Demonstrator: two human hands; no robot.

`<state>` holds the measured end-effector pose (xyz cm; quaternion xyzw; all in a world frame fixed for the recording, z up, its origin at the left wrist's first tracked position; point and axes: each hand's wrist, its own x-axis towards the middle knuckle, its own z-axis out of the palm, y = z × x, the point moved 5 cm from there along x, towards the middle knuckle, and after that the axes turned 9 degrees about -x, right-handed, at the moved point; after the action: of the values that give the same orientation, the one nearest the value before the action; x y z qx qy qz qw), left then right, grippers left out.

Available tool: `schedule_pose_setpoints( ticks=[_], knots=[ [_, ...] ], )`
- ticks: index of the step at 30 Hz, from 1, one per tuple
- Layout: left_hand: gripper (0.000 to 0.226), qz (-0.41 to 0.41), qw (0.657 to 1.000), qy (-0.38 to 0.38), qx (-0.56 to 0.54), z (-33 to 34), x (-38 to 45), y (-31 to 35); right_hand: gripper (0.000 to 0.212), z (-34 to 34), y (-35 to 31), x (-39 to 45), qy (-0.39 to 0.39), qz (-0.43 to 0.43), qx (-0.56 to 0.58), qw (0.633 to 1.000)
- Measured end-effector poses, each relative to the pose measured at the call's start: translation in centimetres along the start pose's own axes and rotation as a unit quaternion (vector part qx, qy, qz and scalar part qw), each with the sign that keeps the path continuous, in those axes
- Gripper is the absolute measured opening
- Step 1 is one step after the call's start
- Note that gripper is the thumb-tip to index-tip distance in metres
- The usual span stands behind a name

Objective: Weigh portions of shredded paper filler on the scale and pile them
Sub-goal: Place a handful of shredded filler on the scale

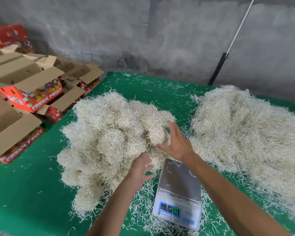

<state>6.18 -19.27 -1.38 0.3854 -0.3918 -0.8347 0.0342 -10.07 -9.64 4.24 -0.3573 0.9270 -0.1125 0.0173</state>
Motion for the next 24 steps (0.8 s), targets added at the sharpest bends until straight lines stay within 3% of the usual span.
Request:
schedule_pose_setpoints(
  ticks=[5, 8, 11, 18, 24],
  knots=[
    [0.02, 0.115, 0.988, -0.026, 0.104, 3.9, 0.9, -0.1, 0.101, 2.7, 5.1, -3.5, -0.009, 0.001, -0.029, 1.0],
    [0.014, 0.209, 0.941, -0.034, 0.263, 7.4, 1.7, -0.1, 0.093, 2.7, 8.1, -4.6, -0.006, 0.028, -0.026, 0.999],
    [0.012, 0.235, 0.918, -0.05, 0.316, 10.3, 3.3, -0.8, 0.091, 2.3, 11.2, -5.2, 0.003, 0.05, 0.001, 0.999],
    [0.027, 0.232, 0.88, -0.097, 0.404, 18.4, 8.7, -3.8, 0.095, 3.1, 21.1, -5.3, 0.004, 0.137, -0.026, 0.99],
    [0.058, 0.126, 0.92, -0.109, 0.355, 25.1, 14.4, -6.3, 0.093, 4.1, 28.8, -0.8, -0.007, 0.23, -0.109, 0.967]
  ],
)
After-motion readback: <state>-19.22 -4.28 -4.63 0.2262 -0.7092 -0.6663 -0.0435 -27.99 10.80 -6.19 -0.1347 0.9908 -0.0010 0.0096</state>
